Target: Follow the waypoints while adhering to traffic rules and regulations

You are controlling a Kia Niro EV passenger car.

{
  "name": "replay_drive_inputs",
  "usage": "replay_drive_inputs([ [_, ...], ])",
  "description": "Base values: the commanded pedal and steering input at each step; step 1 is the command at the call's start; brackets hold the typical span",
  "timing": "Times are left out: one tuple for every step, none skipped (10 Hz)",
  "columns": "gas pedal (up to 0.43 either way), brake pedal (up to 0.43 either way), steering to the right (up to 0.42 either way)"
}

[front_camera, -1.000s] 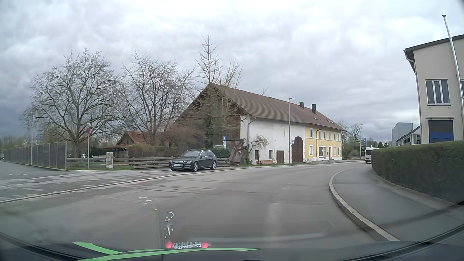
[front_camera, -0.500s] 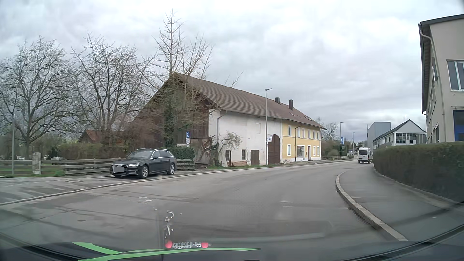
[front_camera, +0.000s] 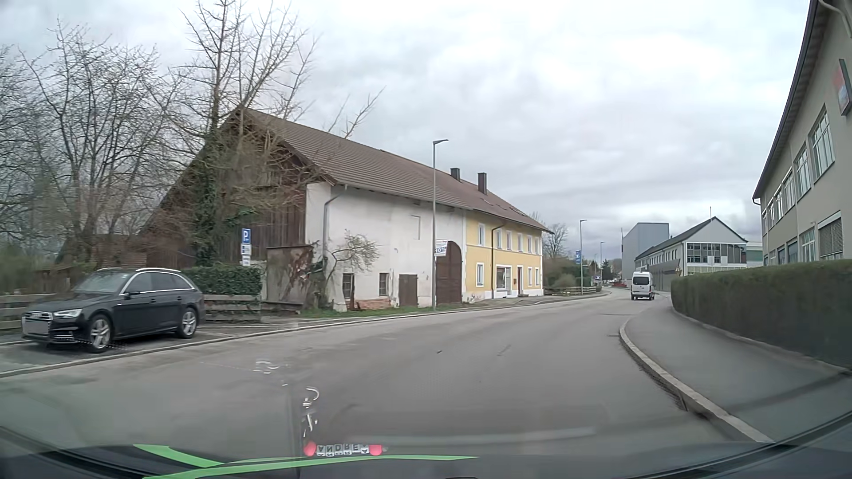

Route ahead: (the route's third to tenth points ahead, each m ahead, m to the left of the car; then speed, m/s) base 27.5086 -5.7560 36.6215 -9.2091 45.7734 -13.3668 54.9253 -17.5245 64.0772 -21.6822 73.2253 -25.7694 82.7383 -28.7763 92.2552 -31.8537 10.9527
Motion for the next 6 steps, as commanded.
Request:
replay_drive_inputs([
  [0.087, 0.000, 0.107],
  [0.087, 0.000, 0.107],
  [0.098, 0.000, 0.107],
  [0.098, 0.000, 0.107],
  [0.098, 0.000, 0.107],
  [0.118, 0.000, 0.107],
])
